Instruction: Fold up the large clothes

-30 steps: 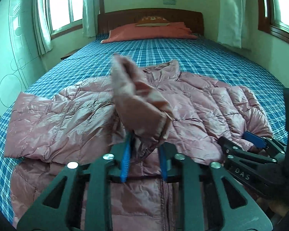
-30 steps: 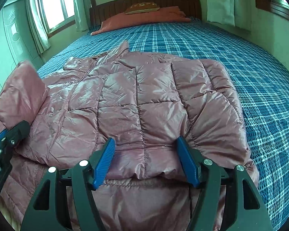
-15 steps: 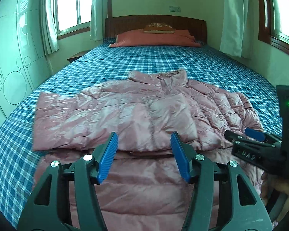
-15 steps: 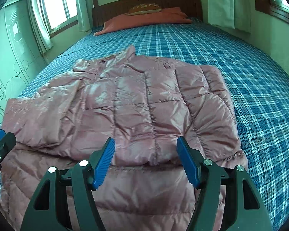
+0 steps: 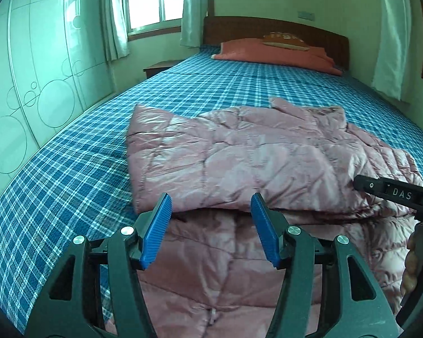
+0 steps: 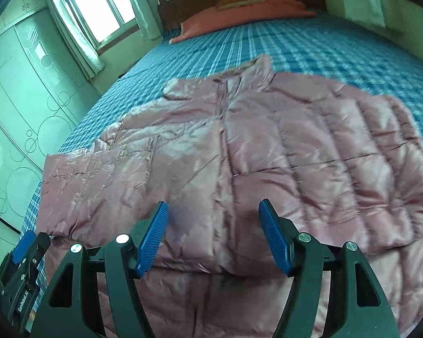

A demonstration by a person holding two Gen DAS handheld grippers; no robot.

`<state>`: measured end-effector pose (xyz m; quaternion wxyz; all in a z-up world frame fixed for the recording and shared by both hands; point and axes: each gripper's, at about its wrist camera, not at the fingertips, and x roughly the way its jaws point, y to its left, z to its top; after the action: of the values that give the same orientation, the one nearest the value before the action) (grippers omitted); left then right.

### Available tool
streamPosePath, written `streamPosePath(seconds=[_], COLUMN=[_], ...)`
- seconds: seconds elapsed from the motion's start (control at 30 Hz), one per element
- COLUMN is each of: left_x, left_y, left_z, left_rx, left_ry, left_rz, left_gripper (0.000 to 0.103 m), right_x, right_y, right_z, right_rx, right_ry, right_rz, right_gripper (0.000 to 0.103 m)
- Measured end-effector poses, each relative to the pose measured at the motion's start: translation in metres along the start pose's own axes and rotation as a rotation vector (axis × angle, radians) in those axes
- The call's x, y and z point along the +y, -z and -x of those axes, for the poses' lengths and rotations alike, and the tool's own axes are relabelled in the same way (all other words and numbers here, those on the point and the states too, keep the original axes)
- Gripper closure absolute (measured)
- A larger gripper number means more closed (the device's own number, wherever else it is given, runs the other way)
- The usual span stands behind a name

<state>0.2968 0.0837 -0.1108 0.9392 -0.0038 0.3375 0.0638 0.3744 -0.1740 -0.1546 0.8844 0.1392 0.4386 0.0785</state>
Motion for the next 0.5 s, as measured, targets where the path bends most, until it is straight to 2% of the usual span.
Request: streamPosePath(seconds=[0.03, 0.07, 0.13, 0.23, 0.33, 0.4, 0.5], left_x=[0.003, 0.006, 0.011, 0.017, 0.020, 0.018, 0.016], left_y=[0.000, 0.000, -0.002, -0.006, -0.009, -0.011, -0.013], left_z=[-0.002, -0.003, -0.003, -0.003, -0.002, -0.004, -0.010], left_rx=[0.003, 0.005, 0.002, -0.007, -0.018, -0.020, -0.010], left_ry=[-0.004, -0.007, -0.010, -0.010, -0.010, -0.014, -0.013], left_rz=[0.004, 0.007, 0.014, 0.033, 0.038, 0.032, 0.031], left_gripper=[0.045, 0.045, 0.045, 0.044, 0.043, 0.043, 0.043], right_x=[0.001, 0.003, 0.000, -0.018, -0.039, -0.058, -0.087], right_y=[0.000, -0.001, -0.003, -0.011, -0.016, -0.017, -0.019], right_z=[-0.003, -0.002, 0.008, 0.034, 0.052, 0.059, 0.060], right_rx=[0.014, 0.012, -0.015, -0.085, -0.129, -0.140, -0.124], right_ry=[-0.009, -0.012, -0.012, 0.027, 0.107, 0.166, 0.209], right_rz=[0.004, 0.007, 0.010, -0.005, 0.008, 0.012, -0.016], right_gripper=[0.070, 0.082, 0.091, 0.091, 0.091, 0.091, 0.091])
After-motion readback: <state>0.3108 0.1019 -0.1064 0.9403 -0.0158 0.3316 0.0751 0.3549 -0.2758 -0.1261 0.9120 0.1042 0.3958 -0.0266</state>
